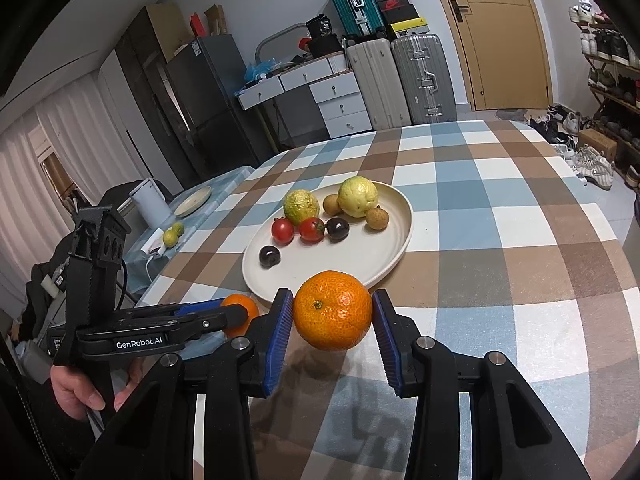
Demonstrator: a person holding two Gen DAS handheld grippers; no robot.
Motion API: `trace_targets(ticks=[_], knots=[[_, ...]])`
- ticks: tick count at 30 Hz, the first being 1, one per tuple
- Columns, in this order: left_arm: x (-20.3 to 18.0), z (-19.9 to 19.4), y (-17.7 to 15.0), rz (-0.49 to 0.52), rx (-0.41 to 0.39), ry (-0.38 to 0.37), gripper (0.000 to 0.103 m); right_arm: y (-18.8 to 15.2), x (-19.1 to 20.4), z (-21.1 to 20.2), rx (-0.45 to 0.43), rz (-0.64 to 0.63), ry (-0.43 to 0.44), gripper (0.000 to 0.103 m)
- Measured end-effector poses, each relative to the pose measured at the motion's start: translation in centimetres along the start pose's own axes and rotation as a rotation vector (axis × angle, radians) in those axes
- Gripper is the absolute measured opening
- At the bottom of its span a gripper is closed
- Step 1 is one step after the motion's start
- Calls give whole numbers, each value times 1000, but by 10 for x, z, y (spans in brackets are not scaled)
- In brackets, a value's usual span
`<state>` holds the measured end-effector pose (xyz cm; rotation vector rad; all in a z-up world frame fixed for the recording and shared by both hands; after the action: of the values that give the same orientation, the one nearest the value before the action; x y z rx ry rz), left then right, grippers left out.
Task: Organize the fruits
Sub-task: 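Carry both oranges over the cream plate and lower them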
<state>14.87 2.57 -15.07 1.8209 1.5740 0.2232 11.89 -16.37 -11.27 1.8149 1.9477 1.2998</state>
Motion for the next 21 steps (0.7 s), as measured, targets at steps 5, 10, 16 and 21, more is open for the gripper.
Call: trace_targets(ticks=[5,10,16,21], knots=[[-1,-19,4,6,-44,-10,38,-1,3,-3,9,33,47,41],[-4,-34,15,32,-78,1,38,-1,7,-5,8,39,61,41],[-9,-40,35,52,-105,6,38,8,9,-3,10,57,109,41],[-15,-30,53,73,-99,18,38,22,9,2,1,57,131,41]])
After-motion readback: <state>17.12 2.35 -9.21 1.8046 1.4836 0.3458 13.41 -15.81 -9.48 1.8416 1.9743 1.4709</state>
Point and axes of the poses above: each gripper's, at about its wrist camera, not at the fingertips, and z roughly the way its jaws point, x to its left, y to its top, the point moved 2 cm from there along z, roughly the way its jaws point, and after that the axes turned 8 degrees about z, right-handed, at the moved point
